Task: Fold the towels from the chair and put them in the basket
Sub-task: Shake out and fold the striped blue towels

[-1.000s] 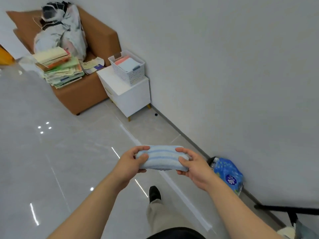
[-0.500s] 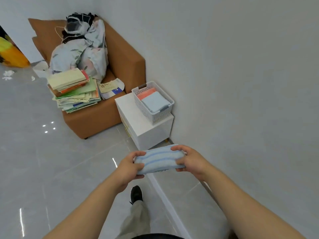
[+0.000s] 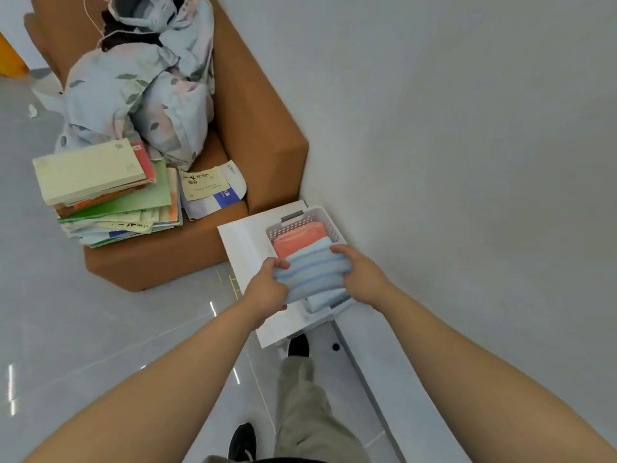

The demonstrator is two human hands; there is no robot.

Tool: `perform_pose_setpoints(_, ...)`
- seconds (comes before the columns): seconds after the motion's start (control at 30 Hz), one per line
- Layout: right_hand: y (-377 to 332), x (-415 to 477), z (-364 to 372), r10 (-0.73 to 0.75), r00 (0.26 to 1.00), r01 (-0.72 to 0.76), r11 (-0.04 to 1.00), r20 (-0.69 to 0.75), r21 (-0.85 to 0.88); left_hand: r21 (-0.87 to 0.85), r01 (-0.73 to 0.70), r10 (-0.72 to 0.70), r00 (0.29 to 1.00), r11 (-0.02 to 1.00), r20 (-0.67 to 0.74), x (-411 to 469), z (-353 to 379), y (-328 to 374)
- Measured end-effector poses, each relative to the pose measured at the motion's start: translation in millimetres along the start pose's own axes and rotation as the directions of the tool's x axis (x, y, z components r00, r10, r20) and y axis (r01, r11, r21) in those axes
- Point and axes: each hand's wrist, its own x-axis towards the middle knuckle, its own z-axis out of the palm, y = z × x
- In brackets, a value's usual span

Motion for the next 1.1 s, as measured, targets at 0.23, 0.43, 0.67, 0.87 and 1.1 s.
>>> perform_pose_setpoints(0.23,31.7,209.1,14.0,-0.028,0.994,0.046,0.983,0.103,-0.179,0.131,0.083,-0.06,0.984,0.988,-0.168,165.3,15.9,19.7)
perform_pose_setpoints(0.43,58.9,276.6,41.8,-0.022,0.982,0.1,0.904,0.187,-0.416,0.403,0.067,0.015,0.981,0.913,-0.195,246.2,27.0,5.9)
perform_pose_setpoints(0.67,56.8,289.0,61.6,-0.158,0.98,0.191,0.615,0.118,-0.765,0.891,0.148,0.024,0.984,0.428,-0.175,264.5,39.9,10.0)
perform_pose_setpoints(0.87,44.2,313.6,70.7,-0.105,0.963,0.263,0.584,0.25,-0.768,0.992,-0.108,0.196,0.976,0.068,0.092,279.8,22.8,-1.8)
perform_pose_setpoints(1.1,58.3,322.6,82.7,-0.049,0.959,0.251,0.612,0.281,-0.75,0.987,-0.127,0.037,0.991,-0.101,0.131,298.3,24.8,-10.7)
